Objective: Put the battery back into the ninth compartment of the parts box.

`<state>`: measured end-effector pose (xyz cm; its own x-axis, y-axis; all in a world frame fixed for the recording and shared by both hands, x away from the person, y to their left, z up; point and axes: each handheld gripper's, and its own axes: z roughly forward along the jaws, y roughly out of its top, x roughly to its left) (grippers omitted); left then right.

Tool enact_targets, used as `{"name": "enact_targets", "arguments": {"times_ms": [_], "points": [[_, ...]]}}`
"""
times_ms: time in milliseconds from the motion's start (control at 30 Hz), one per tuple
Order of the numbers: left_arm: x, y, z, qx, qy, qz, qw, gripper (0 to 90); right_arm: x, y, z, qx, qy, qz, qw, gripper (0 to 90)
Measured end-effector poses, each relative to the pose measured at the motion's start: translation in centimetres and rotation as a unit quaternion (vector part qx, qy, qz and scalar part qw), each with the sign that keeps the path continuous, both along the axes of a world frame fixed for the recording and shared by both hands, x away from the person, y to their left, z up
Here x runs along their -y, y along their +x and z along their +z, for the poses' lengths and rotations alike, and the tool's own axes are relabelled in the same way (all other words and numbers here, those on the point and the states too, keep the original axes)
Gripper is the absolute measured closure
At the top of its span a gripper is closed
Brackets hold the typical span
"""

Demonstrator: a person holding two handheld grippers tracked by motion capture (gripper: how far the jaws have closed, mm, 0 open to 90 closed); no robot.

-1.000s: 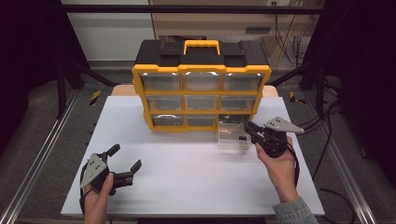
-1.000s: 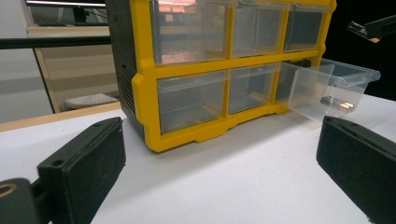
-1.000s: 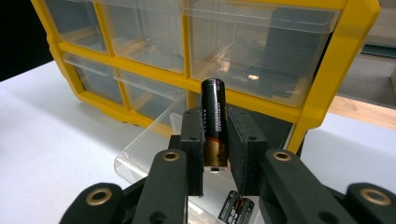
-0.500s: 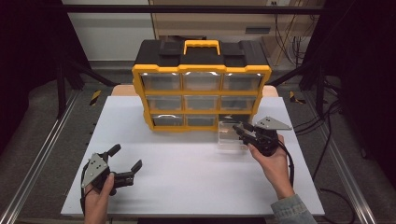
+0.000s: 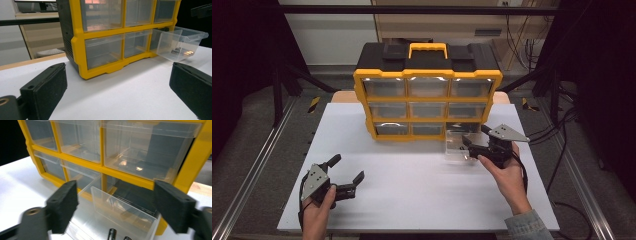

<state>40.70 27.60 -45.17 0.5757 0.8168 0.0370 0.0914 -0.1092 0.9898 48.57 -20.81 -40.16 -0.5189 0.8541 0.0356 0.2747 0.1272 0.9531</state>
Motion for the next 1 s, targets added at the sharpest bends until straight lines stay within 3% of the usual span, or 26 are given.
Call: {"name": "enact_targets", "arguments": {"times_ms": [133,300,533,767,1000], "points": [[0.0,-0.1,0.1,0.002,-0.001,-0.001,1.0000,1.2,-0.1,-0.3,0.3,0.006,0.002,0.003,1.0000,10.2],[0.0,0.0,0.0,0.003,0.004,0.007,1.0000,1.4,0.1,-0.7,0.5,0.017,0.004,0.010,0.9998,9.3],[-0.1,-0.2,0.2,0.006,-0.004,0.005,1.0000,1.4,0.5,-1.4,1.5,0.032,0.005,0.011,0.9994,7.0],[-0.1,-0.2,0.2,0.010,-0.007,0.003,0.9999,1.3,0.9,-2.1,2.4,0.053,0.016,0.016,0.9984,5.5],[-0.2,-0.2,0.3,0.011,-0.008,0.002,0.9999,1.2,1.6,-2.3,2.6,0.067,0.038,0.003,0.9970,5.7]]}}
